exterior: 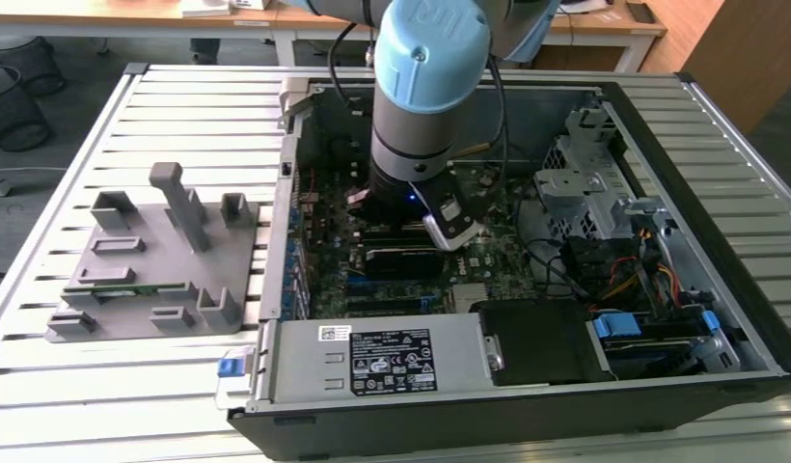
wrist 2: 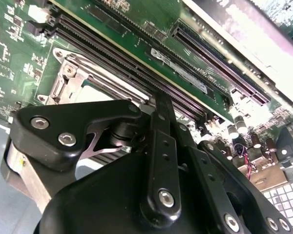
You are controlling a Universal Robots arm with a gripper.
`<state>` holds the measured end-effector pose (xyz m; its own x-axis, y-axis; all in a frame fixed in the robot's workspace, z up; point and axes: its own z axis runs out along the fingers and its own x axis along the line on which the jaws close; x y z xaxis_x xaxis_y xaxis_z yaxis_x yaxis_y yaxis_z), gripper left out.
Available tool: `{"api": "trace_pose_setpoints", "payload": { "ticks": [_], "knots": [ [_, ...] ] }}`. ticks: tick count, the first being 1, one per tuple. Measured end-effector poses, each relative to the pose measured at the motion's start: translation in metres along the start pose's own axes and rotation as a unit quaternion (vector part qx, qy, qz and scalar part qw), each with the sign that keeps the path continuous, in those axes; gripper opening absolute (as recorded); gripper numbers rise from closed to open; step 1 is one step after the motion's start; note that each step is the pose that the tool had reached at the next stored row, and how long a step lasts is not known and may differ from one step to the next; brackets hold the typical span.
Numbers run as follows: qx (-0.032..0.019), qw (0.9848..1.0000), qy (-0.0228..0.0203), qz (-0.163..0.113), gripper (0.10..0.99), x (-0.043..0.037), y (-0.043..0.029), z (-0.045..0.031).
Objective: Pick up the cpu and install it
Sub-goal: 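Install the second cpu locking lever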
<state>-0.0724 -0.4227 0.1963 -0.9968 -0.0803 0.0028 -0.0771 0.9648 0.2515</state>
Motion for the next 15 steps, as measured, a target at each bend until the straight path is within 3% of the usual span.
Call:
{"api": "trace_pose_setpoints", "payload": {
  "ticks": [15],
  "knots": [
    [-0.0193,0.9998,-0.0009,-0.003,0.106,0.0068,-0.001,0.0064]
  ]
}}
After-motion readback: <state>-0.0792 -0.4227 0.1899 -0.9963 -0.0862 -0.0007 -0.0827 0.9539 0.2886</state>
